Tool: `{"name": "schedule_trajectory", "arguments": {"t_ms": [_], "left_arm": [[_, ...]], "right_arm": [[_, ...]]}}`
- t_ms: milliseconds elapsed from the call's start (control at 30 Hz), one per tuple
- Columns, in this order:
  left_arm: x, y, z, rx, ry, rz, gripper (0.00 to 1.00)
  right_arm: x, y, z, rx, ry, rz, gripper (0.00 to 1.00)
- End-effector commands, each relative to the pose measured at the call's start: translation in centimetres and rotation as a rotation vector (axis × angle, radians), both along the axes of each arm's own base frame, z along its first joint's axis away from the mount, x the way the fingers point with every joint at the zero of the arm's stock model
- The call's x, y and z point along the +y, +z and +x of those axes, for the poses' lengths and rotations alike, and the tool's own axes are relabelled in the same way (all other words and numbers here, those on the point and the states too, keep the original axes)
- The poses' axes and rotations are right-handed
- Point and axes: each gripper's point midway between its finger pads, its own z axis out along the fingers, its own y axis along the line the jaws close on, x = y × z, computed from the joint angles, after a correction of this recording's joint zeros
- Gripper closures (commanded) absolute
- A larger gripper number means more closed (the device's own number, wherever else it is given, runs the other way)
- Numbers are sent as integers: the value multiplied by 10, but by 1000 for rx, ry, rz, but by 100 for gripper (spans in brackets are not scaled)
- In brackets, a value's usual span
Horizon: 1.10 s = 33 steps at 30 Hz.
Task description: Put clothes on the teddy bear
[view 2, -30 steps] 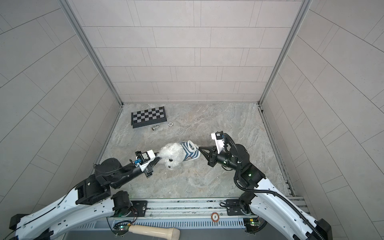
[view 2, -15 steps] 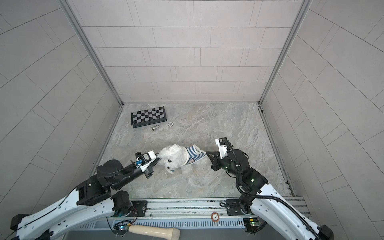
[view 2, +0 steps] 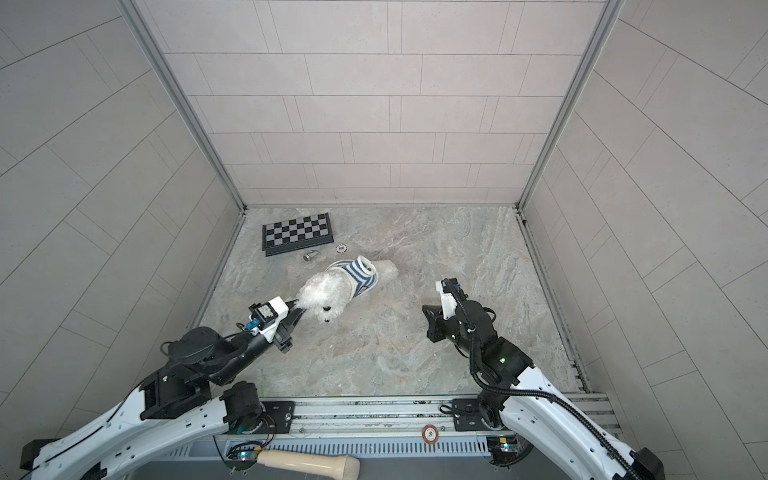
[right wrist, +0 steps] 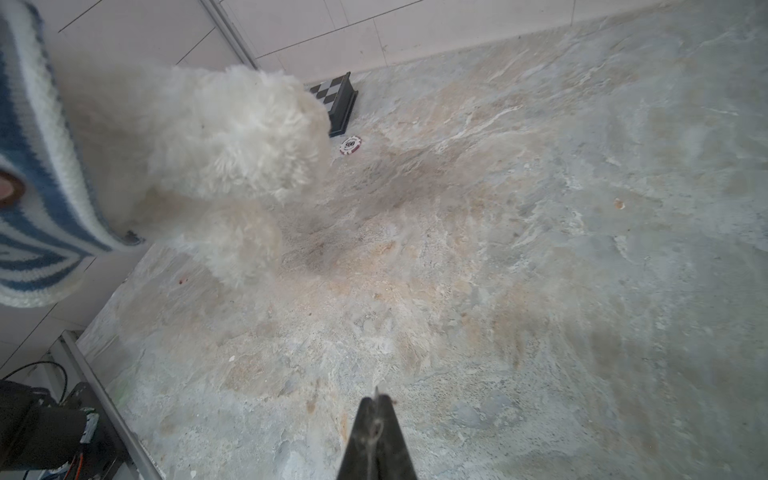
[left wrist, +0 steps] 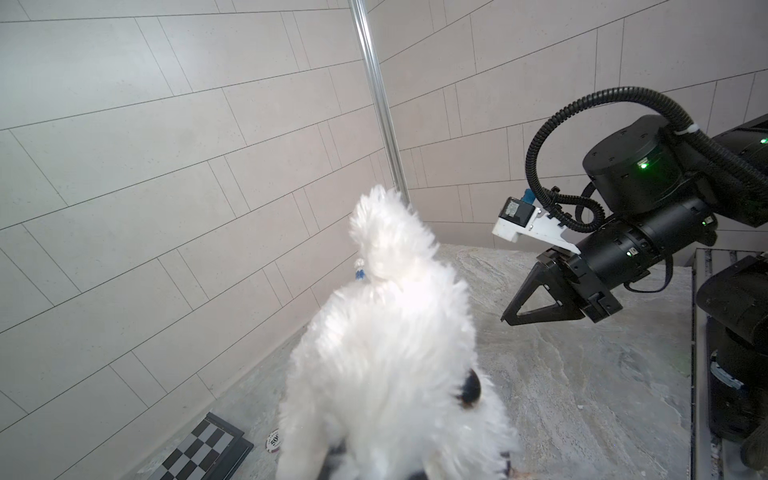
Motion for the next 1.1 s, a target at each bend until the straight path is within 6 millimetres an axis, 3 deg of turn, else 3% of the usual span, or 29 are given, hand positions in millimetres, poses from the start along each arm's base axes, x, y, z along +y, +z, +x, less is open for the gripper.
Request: {"name": "schedule_trajectory", "arguments": {"t_ms": [0,33,200,333,400,467,533,633,833,900,967,1067], "left_arm": [[-2,20,-9,-26,-52,-22,100],[-4,19,-12,-18,-70,-4,100],[-9,15,-22,20,-143,78,100],[-19,11,-32,61,-224,143,100],[-23,11,-37,77,-262,170,100],[-26,12,-43,92,-296,194,100],[-27,12,-47,106,-321,212,100],[-27,12,-50,117,-336,224,100],[-27,16,-49,117,-332,206,100],[-27,18,-47,118,-321,191,100],[-29,19,-45,134,-313,197,100],[-35,20,-42,182,-314,186,100]], "right_arm": [[23,68,-11,-233,152,137,100],[27,82,-18,-296,194,169,100],[38,133,-43,-507,335,222,64],[64,159,-64,-603,530,249,58],[73,166,-74,-663,591,234,63],[76,163,-74,-699,595,173,84],[76,157,-68,-705,575,115,94],[79,148,-65,-690,593,59,100],[88,127,-65,-623,618,40,99],[90,127,-69,-615,631,58,86],[91,133,-84,-642,670,85,64],[94,130,-102,-681,722,32,47]]}}
